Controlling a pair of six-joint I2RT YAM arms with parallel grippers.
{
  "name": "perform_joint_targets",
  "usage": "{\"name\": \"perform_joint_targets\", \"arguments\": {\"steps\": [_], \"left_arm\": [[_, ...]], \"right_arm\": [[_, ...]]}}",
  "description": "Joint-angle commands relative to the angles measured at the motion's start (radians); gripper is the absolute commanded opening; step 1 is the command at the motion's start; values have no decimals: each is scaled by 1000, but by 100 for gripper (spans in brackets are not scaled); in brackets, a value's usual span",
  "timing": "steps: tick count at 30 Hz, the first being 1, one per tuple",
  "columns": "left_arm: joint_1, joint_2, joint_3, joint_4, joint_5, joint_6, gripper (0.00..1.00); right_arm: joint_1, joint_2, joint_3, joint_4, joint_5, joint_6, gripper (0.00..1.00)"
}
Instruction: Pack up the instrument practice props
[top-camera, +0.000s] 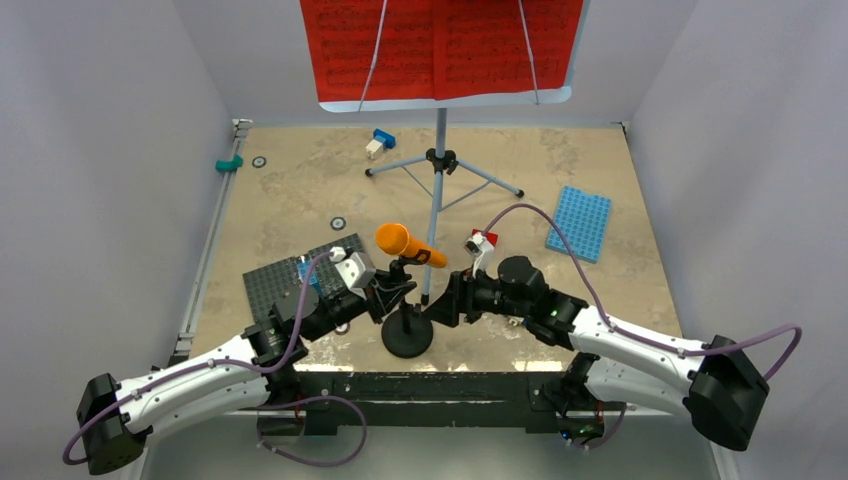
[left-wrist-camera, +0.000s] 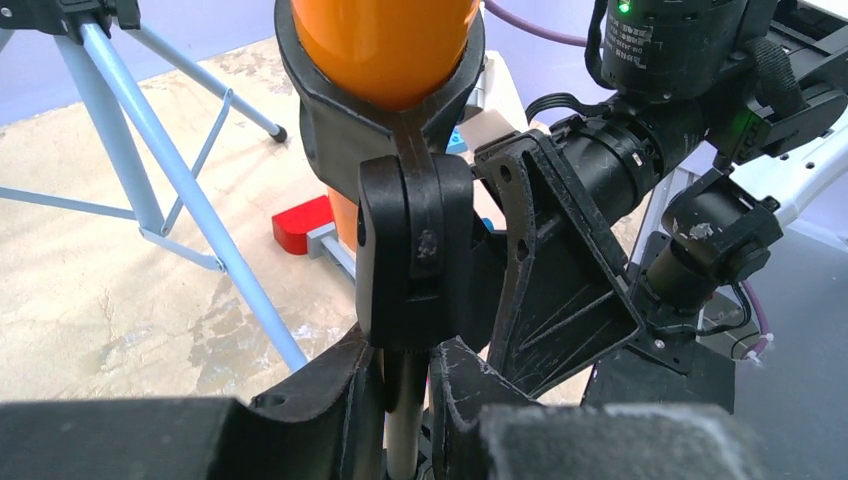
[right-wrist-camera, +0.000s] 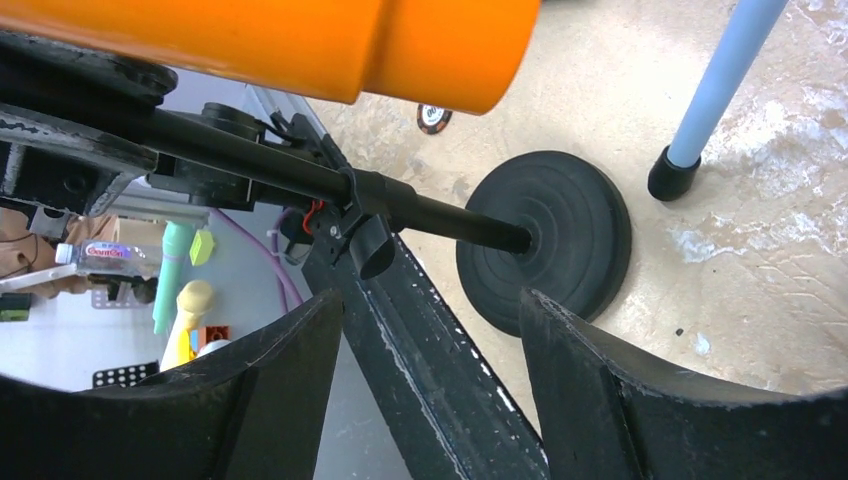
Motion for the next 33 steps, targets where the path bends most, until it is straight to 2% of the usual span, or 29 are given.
{"name": "perform_joint_targets", "arguments": {"steps": [1,7,13,17,23,28,33], "left_arm": [[-2,3,-22,77,-31,-27,1],[-26,-6,-21,115,-95,-1,0],[-47,-16,18,142,-167,110,0],[-47,-6,37,158,-201,195,0],[-47,-26,24,159,-248,235,0],[-47,-26,-16,184,-248,147,0],[-50,-31,-44,189,-268,103,0]], "right_arm": [[4,-21,-12,71,27,30,70],[4,-103,-40,52,70,32,70],[4,-209,-50,-29,116,-5,71],[5,-214,-42,-37,114,-9,71],[4,-167,-23,-11,103,-12,71],[4,-52,13,85,54,18,70],[4,87,50,220,18,55,64]]}}
